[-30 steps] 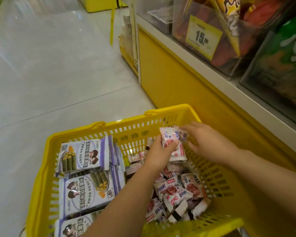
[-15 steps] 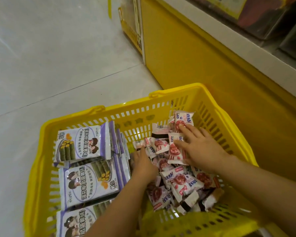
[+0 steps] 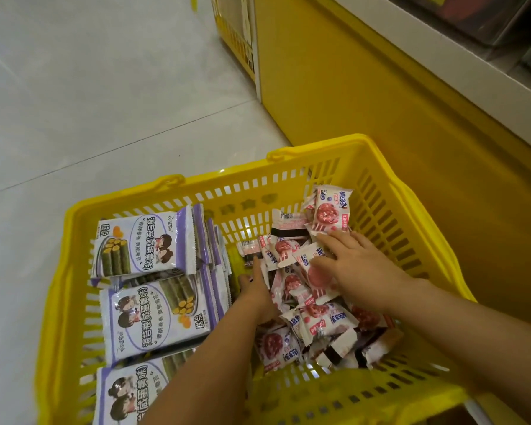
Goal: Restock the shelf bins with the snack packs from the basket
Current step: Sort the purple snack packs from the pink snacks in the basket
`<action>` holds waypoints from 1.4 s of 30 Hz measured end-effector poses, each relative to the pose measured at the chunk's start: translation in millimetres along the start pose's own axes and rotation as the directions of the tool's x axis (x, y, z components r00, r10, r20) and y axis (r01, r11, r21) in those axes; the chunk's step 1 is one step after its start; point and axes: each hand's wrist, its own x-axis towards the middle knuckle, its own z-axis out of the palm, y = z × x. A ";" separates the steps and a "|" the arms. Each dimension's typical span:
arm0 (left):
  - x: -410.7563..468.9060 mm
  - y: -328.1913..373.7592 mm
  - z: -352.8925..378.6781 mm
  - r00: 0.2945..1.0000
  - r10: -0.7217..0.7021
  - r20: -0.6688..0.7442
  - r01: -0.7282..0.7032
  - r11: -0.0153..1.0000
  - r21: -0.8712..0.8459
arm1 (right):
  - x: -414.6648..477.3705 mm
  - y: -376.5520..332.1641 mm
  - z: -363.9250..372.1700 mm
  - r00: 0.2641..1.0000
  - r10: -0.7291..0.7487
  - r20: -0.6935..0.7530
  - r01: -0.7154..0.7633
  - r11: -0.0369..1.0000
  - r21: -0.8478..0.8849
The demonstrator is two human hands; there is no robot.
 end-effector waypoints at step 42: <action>-59.0 37.0 -1.6 0.889 0.345 -0.302 -0.419 0.878 -0.230 | -31.7 5.7 -20.9 0.989 -0.014 0.147 0.018 0.999 -0.027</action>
